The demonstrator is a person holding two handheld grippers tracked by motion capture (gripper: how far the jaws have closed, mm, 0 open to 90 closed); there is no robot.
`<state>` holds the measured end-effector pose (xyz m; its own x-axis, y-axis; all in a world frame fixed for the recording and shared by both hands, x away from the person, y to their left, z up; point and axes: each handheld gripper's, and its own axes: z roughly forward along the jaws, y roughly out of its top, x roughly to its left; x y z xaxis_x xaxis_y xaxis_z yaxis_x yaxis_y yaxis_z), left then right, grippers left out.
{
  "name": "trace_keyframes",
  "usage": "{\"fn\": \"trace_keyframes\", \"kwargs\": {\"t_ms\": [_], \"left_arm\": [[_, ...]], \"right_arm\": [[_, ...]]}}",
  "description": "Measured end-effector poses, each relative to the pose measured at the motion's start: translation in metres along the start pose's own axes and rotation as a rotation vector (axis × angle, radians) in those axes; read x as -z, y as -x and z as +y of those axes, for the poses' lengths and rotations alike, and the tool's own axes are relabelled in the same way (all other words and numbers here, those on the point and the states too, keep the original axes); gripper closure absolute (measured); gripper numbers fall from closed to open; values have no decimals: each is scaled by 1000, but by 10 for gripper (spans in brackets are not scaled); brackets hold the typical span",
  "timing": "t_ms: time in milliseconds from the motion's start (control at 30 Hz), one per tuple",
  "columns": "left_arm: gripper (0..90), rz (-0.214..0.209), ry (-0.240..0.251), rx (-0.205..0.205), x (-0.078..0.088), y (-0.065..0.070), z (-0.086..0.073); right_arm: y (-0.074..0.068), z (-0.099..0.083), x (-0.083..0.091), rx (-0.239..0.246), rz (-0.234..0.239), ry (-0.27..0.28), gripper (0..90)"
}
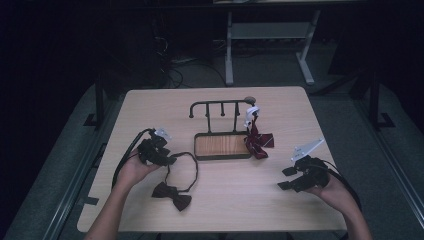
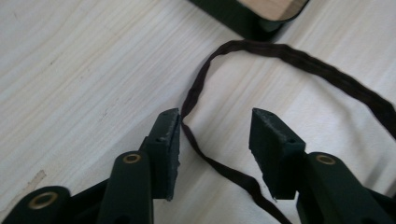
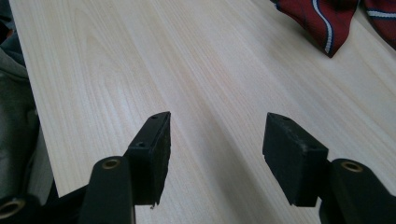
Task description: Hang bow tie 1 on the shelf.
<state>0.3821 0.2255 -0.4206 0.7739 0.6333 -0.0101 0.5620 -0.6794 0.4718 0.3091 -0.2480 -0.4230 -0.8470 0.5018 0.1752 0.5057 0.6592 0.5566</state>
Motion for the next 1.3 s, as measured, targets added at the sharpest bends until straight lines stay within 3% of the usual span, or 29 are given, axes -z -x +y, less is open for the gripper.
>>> {"fn": "trace_keyframes", "kwargs": {"t_ms": [533, 900, 1067, 1300], "left_arm": [[703, -3, -89, 19, -18, -10, 2], [807, 2, -106, 24, -23, -11, 2], [888, -4, -113, 6, -22, -11, 2], [898, -21, -104, -1, -17, -7, 2]], "right_arm": [[-1, 1, 3, 7, -4, 19, 425], [-1, 0, 5, 5, -11, 29, 430], [-1, 0, 4, 3, -8, 31, 429], [2, -2, 1, -4, -5, 36, 429]]}}
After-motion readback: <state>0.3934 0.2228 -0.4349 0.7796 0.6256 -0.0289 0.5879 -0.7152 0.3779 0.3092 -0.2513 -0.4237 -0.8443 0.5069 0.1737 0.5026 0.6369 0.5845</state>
